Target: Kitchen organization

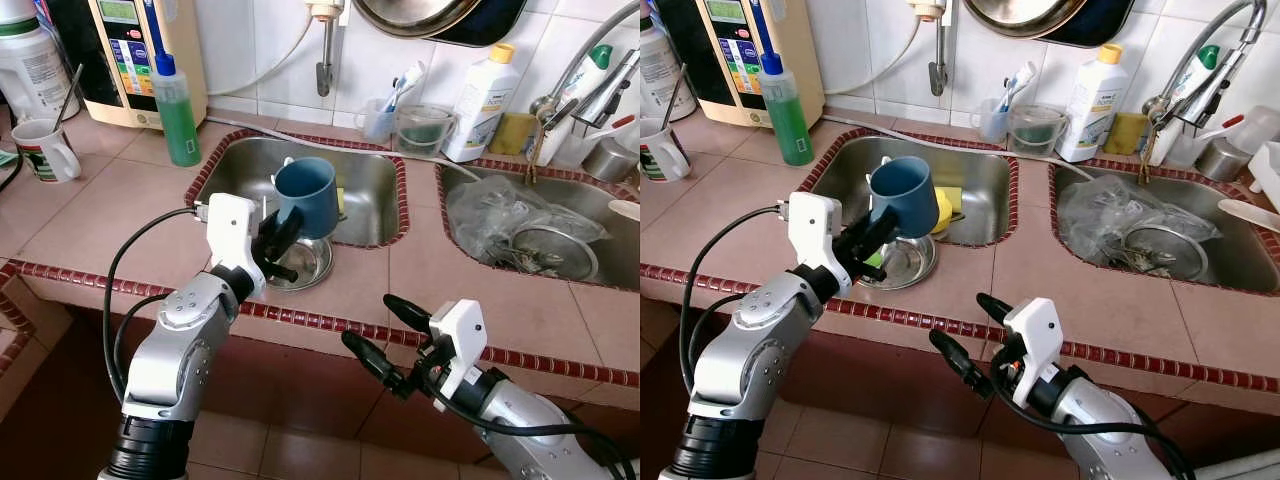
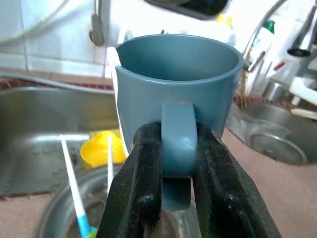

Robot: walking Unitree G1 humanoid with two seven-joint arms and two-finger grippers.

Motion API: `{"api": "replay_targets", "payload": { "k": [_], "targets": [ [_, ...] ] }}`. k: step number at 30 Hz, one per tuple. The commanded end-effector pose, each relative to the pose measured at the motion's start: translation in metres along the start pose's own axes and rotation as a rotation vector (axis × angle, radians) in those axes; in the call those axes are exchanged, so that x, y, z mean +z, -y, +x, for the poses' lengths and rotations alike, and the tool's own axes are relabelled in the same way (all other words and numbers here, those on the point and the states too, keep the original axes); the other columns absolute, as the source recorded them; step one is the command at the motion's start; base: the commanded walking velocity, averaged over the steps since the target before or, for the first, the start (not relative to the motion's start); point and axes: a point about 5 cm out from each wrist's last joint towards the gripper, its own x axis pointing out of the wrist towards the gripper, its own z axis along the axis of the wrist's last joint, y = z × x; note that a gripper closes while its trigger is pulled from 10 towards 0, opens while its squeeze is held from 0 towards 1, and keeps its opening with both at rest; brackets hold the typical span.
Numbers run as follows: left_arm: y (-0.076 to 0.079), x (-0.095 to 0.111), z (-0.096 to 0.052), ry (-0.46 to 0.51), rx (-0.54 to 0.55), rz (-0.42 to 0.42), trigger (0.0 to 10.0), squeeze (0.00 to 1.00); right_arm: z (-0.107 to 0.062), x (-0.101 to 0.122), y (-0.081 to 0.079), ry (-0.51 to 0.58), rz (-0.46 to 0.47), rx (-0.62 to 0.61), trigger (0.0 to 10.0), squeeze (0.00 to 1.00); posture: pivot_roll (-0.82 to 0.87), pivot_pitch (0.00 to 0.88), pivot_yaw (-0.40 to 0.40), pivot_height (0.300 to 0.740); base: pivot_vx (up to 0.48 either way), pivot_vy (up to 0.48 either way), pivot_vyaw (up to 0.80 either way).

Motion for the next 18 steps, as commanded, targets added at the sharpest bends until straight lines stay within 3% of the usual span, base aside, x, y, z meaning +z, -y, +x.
{"api": "replay_targets", "payload": {
  "k": [1,4,9,18],
  "targets": [
    [0.003,0.015,0.002,0.065,-0.02,0.028,10.0,0.0,-0.001,0.005,0.009,0.027,-0.015,-0.055,10.0,0.0,-0.08,0.012,-0.051,0.74,0.0,0.0,0.0],
    [0.001,0.014,0.002,0.063,-0.016,0.063,10.0,0.0,0.002,0.012,0.018,0.068,-0.034,-0.126,10.0,0.0,-0.08,0.013,-0.052,0.74,0.0,0.0,0.0],
    [-0.001,0.004,0.002,0.029,-0.017,0.206,10.0,0.0,0.004,0.021,0.04,0.139,-0.07,-0.318,10.0,0.0,-0.07,0.016,-0.054,0.74,0.0,0.0,0.0],
    [-0.009,-0.002,0.0,0.025,0.008,0.249,10.0,0.0,0.004,0.028,0.054,0.206,-0.099,-0.458,10.0,0.0,-0.07,0.015,-0.051,0.74,0.0,0.0,0.0]
  ]
}}
